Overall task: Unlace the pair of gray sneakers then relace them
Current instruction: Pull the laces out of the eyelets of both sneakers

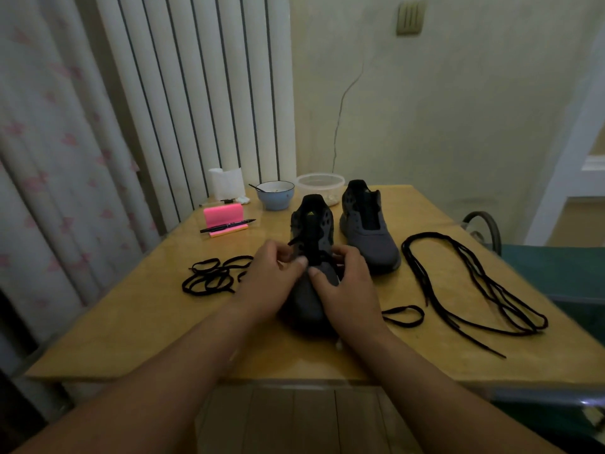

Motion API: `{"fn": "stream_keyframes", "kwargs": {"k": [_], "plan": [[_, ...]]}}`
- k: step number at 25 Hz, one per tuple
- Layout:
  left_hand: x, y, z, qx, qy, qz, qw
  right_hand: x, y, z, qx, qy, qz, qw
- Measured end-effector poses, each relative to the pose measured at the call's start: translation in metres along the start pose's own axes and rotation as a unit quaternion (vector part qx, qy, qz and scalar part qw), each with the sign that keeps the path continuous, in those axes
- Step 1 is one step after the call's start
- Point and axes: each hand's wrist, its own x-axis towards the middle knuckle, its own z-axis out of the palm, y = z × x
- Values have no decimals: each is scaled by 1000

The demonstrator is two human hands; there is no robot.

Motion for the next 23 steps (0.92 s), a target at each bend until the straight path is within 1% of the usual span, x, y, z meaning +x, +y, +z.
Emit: {"fn": "stream_keyframes", "kwargs": {"k": [1,2,3,4,5,6,8,11,13,14,15,16,17,18,19,20,21,22,23], "plan": [[-9,-8,6,4,-3,5,1000,3,-3,-2,-41,27,-39,998],[-13,-15,11,12,7,20,1000,9,-7,-4,-90,55,-92,990],[-13,-20,14,21,22,32,999,18,-12,-5,-137,64,-146,978],[-12,-23,16,31,28,38,998,27,-19,-5,-175,50,-181,966],[-10,-24,16,40,26,37,998,36,-27,-4,-210,19,-197,957],[-9,-25,16,48,19,30,998,44,-36,-1,-247,-16,-192,950],[-9,-24,17,55,8,24,998,53,-53,4,-328,-67,-148,931],[-11,-27,18,49,4,23,999,63,-79,6,-446,-109,-102,882],[-11,-26,17,40,4,17,999,69,-92,9,-493,-155,-77,853],[-11,-27,17,39,5,17,999,73,-95,11,-489,-184,-67,850],[-12,-27,17,44,8,20,999,77,-96,12,-466,-214,-55,857],[-12,-27,17,57,8,23,998,80,-93,9,-418,-240,-40,875],[-12,-26,18,75,9,26,997,81,-88,4,-347,-259,-25,901],[-12,-25,17,94,13,28,995,80,-83,-4,-268,-271,-9,924],[-12,-25,17,107,13,28,994,76,-77,-11,-204,-277,5,939],[-12,-24,17,111,13,26,993,72,-70,-17,-175,-275,10,945],[-11,-23,18,112,11,23,993,68,-65,-21,-179,-263,6,948],[-11,-23,18,110,10,21,994,66,-62,-20,-214,-241,-7,947],[-11,-23,18,106,11,20,994,66,-61,-16,-270,-217,-29,938]]}}
